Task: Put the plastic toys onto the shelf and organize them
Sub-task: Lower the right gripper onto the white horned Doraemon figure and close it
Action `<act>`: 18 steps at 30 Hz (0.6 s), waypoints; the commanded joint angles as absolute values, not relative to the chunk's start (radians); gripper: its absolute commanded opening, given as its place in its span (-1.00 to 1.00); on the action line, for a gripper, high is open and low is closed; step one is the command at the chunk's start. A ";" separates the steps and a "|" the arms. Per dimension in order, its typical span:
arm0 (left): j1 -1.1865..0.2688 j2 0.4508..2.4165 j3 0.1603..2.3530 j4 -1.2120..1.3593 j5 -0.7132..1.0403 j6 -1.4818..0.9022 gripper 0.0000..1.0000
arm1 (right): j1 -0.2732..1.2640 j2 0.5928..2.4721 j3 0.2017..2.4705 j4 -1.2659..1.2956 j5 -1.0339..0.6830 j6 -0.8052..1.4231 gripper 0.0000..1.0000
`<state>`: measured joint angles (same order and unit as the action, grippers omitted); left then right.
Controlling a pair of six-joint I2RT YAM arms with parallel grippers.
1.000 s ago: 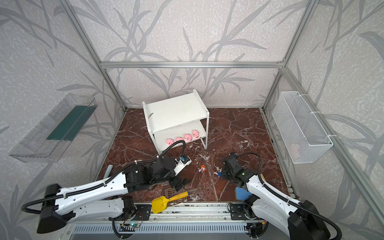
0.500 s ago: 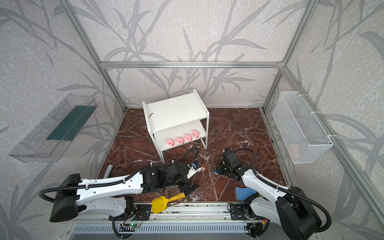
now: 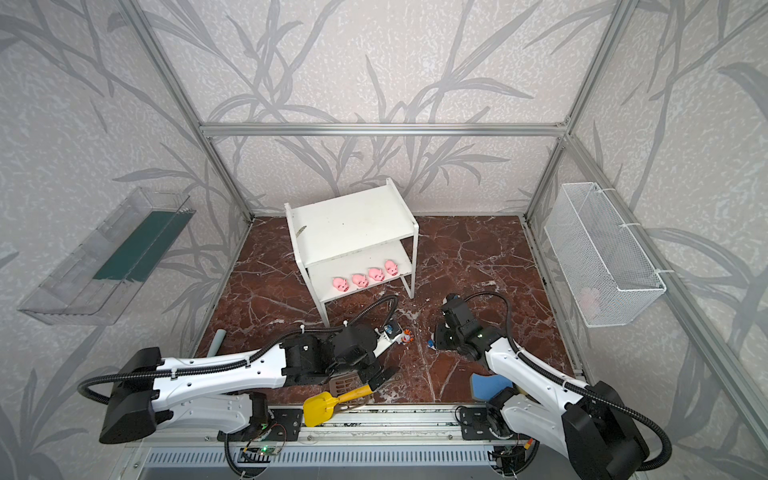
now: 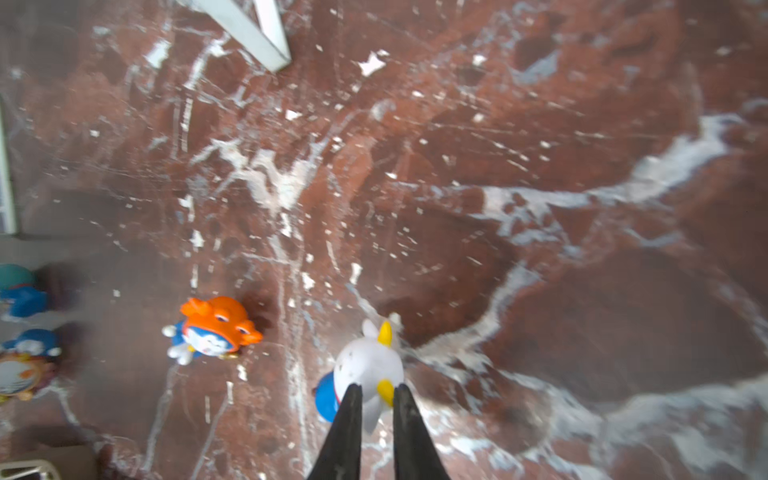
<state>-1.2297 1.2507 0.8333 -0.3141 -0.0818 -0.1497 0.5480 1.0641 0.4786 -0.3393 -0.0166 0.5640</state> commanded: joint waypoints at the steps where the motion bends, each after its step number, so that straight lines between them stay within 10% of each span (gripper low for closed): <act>1: -1.235 1.245 0.856 -0.296 -0.106 -0.141 0.98 | 0.550 1.038 0.488 -0.392 0.008 0.528 -0.65; 18: -1.235 1.240 0.842 -0.299 -0.114 -0.140 0.98 | 0.551 1.060 0.439 -0.330 0.013 0.609 -0.40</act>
<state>-1.2301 1.2510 0.8333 -0.3058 -0.0982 -0.1493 0.5480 1.0714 0.4702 -0.3416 -0.0010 0.5678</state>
